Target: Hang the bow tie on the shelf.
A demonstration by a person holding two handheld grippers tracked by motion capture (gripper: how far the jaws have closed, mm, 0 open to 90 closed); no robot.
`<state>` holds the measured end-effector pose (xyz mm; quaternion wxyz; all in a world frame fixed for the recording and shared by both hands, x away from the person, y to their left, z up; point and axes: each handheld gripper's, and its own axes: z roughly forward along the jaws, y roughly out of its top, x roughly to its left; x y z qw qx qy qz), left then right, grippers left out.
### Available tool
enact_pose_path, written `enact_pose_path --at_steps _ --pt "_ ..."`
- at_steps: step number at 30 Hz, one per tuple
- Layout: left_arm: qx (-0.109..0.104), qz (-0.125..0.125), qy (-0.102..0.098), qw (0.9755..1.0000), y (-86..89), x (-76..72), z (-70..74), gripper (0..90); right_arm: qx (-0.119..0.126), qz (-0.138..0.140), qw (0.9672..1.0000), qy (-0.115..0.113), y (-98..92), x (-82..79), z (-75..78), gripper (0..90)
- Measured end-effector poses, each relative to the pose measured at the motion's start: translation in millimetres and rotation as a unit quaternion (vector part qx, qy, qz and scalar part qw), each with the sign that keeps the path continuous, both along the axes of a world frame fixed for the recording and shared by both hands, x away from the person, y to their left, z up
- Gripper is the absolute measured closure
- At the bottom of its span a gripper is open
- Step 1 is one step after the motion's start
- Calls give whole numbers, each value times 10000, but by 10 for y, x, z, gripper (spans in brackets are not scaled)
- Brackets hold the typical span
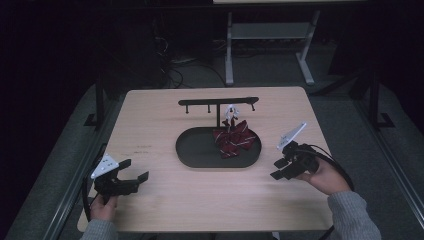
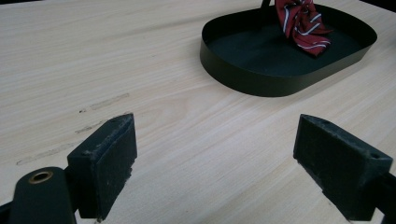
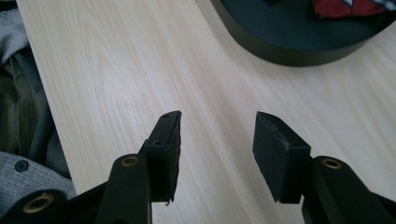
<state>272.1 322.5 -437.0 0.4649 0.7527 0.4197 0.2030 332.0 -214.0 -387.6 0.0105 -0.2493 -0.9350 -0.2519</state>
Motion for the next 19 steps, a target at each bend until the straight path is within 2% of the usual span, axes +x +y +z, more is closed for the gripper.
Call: enact_pose_path --at_steps 8,14,19 --pt "64 -23 20 10000 1 0 0 129 146 -101 9998 1 -73 -162 -115 500" --pt "21 0 18 10000 -3 6 -4 129 231 -217 9995 33 -161 -277 -205 487" --pt "45 -15 15 10000 -10 11 -8 129 391 -391 9984 -145 -210 -411 -234 453"
